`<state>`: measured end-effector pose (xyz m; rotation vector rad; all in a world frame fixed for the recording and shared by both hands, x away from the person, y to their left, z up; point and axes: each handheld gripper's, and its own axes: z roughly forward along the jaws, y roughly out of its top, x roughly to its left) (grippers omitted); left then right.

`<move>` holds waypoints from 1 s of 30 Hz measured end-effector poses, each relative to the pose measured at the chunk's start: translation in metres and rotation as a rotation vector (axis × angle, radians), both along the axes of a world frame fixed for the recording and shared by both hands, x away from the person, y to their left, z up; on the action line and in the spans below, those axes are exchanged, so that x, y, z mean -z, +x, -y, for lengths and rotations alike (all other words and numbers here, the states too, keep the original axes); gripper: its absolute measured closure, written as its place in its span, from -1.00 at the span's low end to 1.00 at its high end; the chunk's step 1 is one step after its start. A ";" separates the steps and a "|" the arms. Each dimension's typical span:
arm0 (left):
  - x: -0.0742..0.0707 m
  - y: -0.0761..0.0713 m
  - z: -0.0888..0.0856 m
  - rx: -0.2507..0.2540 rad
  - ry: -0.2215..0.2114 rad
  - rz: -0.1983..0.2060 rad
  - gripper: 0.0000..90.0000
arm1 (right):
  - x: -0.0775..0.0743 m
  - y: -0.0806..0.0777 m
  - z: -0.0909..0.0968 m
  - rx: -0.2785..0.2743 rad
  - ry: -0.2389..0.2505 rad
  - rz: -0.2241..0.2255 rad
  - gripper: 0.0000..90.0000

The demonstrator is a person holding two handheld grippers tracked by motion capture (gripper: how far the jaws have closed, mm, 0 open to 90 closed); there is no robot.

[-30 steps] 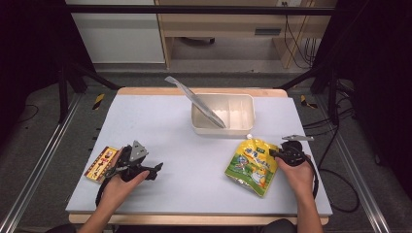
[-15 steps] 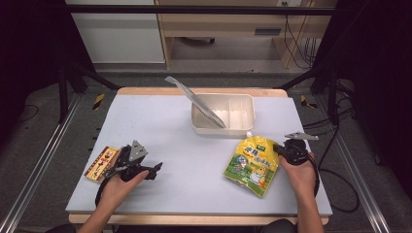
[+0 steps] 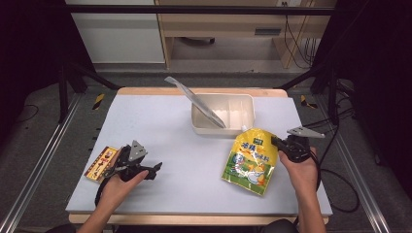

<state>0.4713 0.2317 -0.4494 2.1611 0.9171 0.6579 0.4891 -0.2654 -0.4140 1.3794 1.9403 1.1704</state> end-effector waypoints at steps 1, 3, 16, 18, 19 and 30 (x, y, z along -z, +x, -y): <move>0.000 0.000 0.000 -0.001 -0.002 0.001 -0.79 | -0.002 -0.001 -0.001 -0.005 0.001 0.006 1.00; 0.001 0.000 0.000 -0.005 -0.012 0.001 -0.79 | -0.005 -0.001 -0.003 -0.012 0.003 0.014 1.00; -0.001 0.000 -0.002 -0.001 -0.008 0.001 -0.79 | -0.045 -0.017 -0.033 -0.133 -0.008 0.118 1.00; -0.001 0.000 -0.002 0.000 -0.008 0.001 -0.79 | -0.049 -0.019 -0.038 -0.148 -0.013 0.129 1.00; -0.001 0.000 -0.002 0.000 -0.008 0.001 -0.79 | -0.052 -0.020 -0.041 -0.161 -0.017 0.136 1.00; -0.002 -0.001 -0.003 -0.002 -0.025 0.002 -0.77 | -0.071 -0.032 -0.066 -0.260 -0.044 0.173 1.00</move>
